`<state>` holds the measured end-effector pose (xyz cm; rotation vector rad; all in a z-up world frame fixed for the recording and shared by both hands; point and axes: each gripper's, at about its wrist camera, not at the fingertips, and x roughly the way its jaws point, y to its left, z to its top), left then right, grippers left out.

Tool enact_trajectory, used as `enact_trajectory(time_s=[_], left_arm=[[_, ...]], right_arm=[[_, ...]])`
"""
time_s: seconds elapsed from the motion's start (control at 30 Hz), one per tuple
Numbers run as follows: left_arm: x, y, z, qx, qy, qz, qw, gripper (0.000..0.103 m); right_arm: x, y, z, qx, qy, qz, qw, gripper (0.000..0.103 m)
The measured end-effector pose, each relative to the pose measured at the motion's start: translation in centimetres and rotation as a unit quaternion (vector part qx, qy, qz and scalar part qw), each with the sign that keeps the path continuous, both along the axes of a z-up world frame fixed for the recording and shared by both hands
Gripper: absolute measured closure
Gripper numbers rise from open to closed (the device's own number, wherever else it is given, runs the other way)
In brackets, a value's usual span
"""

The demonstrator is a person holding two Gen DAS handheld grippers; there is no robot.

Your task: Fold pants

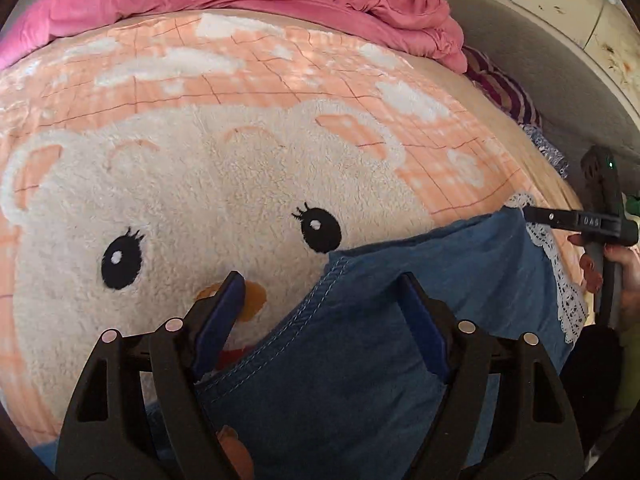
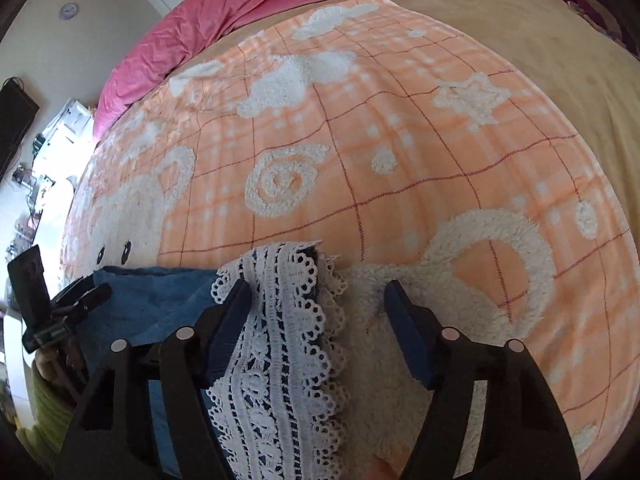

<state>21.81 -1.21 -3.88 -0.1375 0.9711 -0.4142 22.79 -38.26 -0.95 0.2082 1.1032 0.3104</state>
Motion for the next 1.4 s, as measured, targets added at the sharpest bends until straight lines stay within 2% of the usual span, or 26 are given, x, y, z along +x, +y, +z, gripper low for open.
enact_trajectory(time_s=[0.07,0.1,0.13,0.2,0.23,0.27,0.3,0.33,0.4,0.43,0.47,0.5,0.6,0.67,0.8,0.87,0.97,1.0,1.1,1.2,1.27,1.33,1.4], left_arm=[[0.3,-0.2,0.2,-0.014,-0.002,-0.013,0.9998,0.039],[0.3,-0.5,0.3,-0.028,-0.001,-0.024,0.9993,0.049],[0.4,-0.8,0.2,-0.035,0.001,-0.031,0.9989,0.053],[0.6,-1.6,0.0,-0.028,-0.001,-0.039,0.9989,0.063],[0.6,-1.9,-0.1,-0.023,-0.001,-0.04,0.9989,0.072],[0.6,-2.0,-0.1,-0.019,-0.001,-0.039,0.999,0.075],[0.5,-2.0,-0.1,-0.017,-0.003,-0.037,0.9992,0.082],[0.5,-1.9,-0.1,-0.027,-0.002,-0.04,0.9988,0.094],[0.4,-1.6,0.0,-0.056,0.003,-0.04,0.9976,0.096],[0.3,-1.6,0.0,-0.059,0.002,-0.039,0.9975,0.098],[0.2,-1.6,0.1,-0.057,-0.001,-0.037,0.9977,0.098],[0.0,-1.6,0.2,-0.056,-0.006,-0.033,0.9979,0.099],[-0.6,-1.3,1.0,-0.062,-0.021,-0.018,0.9977,0.102],[-1.1,-0.9,2.1,-0.062,-0.043,-0.01,0.9971,0.102],[-1.0,0.1,4.1,-0.096,-0.064,0.008,0.9933,0.102],[-0.2,-0.3,4.8,-0.093,-0.066,0.016,0.9933,0.102],[1.9,-1.7,5.3,-0.07,-0.06,0.028,0.9954,0.102],[2.7,-2.3,5.2,-0.053,-0.06,0.032,0.9963,0.102],[4.8,-4.1,4.0,0.016,-0.063,0.038,0.9972,0.101],[5.9,-4.9,1.6,0.053,-0.047,0.041,0.9967,0.099],[6.2,-5.0,-0.2,0.072,-0.034,0.05,0.9956,0.095],[6.4,-4.5,-1.0,0.057,-0.026,0.056,0.9965,0.094],[6.4,-3.8,-0.9,0.038,-0.023,0.057,0.9974,0.093]], right_arm=[[-0.3,-0.2,0.0,0.02,0.0,0.003,1.0,0.045],[-0.4,-0.5,0.1,0.034,0.001,-0.001,0.999,0.045],[-0.4,-0.8,0.2,0.058,0.003,-0.005,0.998,0.045],[0.0,-1.5,0.3,0.099,0.006,-0.018,0.995,0.045],[0.3,-1.6,0.1,0.102,0.01,-0.024,0.994,0.045],[0.6,-1.6,-0.3,0.093,0.018,-0.029,0.995,0.045],[0.9,-1.6,-0.7,0.088,0.029,-0.032,0.995,0.045],[1.0,-1.5,-1.0,0.089,0.034,-0.033,0.995,0.045],[0.9,-1.4,-0.9,0.09,0.031,-0.032,0.995,0.048],[0.8,-1.2,-0.7,0.093,0.028,-0.025,0.995,0.056],[0.6,-1.0,-0.7,0.094,0.028,-0.015,0.995,0.069],[0.2,-0.5,-0.5,0.088,0.024,-0.002,0.996,0.076],[-0.8,0.5,1.1,0.06,-0.023,0.022,0.998,0.082],[-1.4,0.6,2.4,0.065,-0.057,0.03,0.996,0.084],[-1.9,1.0,5.1,0.047,-0.133,0.034,0.989,0.085],[-1.3,1.6,6.4,0.013,-0.169,0.033,0.985,0.085],[0.4,2.7,6.6,-0.064,-0.179,0.034,0.981,0.085],[1.3,3.1,6.0,-0.094,-0.172,0.039,0.98,0.085],[3.4,3.5,3.3,-0.136,-0.135,0.055,0.98,0.085],[4.9,3.6,0.5,-0.168,-0.099,0.056,0.979,0.082],[5.0,3.9,-0.7,-0.188,-0.093,0.06,0.976,0.08],[4.8,4.0,-1.1,-0.205,-0.102,0.051,0.972,0.071],[4.6,3.7,-0.9,-0.216,-0.11,0.038,0.969,0.052]])
